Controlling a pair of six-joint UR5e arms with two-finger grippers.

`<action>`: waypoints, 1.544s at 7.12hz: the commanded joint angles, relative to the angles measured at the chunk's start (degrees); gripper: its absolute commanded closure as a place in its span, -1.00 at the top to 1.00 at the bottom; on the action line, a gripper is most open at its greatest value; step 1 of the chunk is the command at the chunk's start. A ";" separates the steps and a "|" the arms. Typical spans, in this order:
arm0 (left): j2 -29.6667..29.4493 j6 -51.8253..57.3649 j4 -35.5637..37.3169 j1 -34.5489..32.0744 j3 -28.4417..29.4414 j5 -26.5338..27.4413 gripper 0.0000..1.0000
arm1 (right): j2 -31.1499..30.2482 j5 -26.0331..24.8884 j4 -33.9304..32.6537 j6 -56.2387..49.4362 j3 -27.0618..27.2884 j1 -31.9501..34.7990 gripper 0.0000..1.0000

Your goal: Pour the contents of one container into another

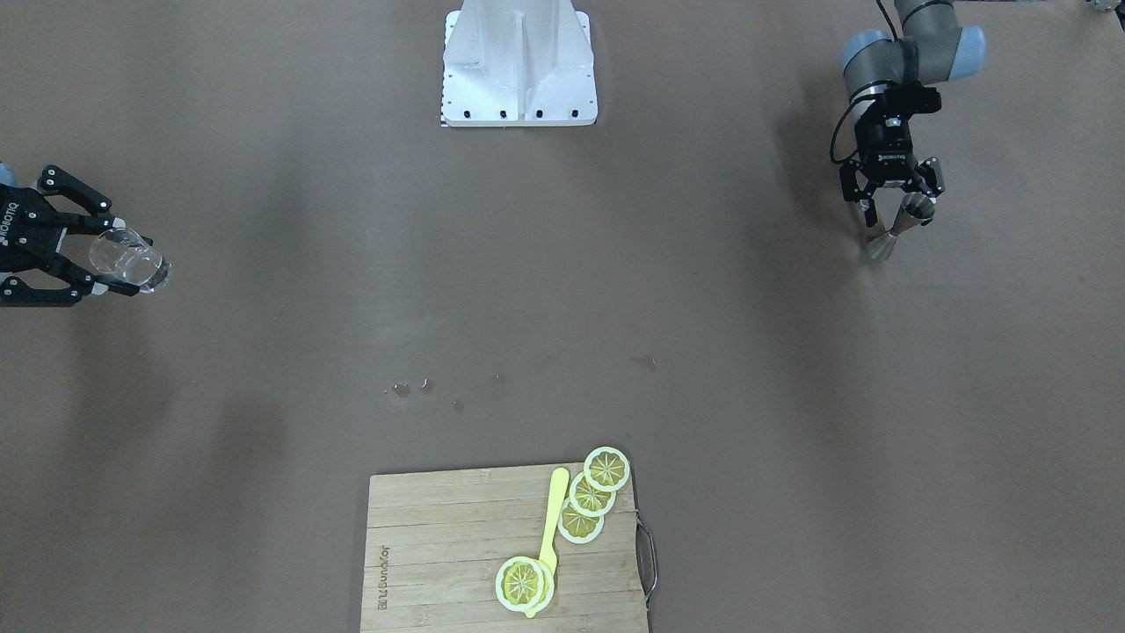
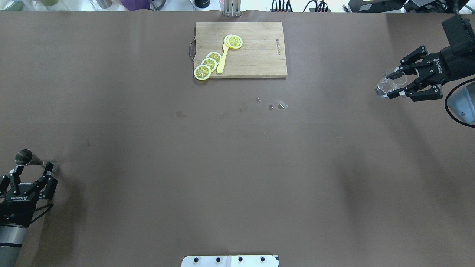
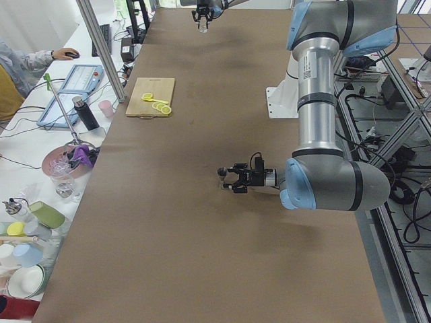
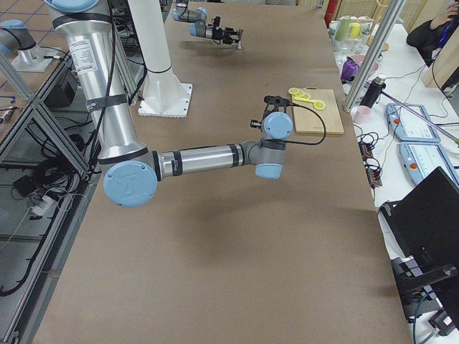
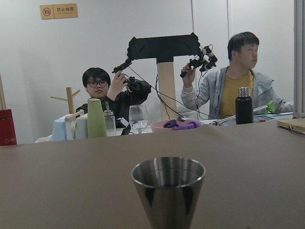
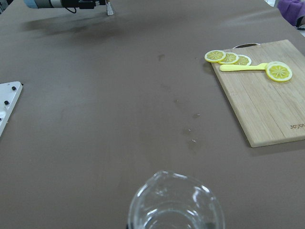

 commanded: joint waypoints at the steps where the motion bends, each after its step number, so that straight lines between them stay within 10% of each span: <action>1: -1.16 -4.39 5.84 -1.99 0.09 -1.55 0.49 | -0.07 0.21 0.00 0.00 0.00 0.09 -1.00; 6: -1.69 -7.31 6.67 -2.35 0.10 -1.64 -1.00 | -0.07 0.48 0.00 0.00 -0.09 0.09 -1.00; 11: -7.28 10.17 6.94 -2.78 -8.68 -1.73 -1.00 | 0.89 -0.23 -1.48 -0.87 -2.54 -2.09 -1.00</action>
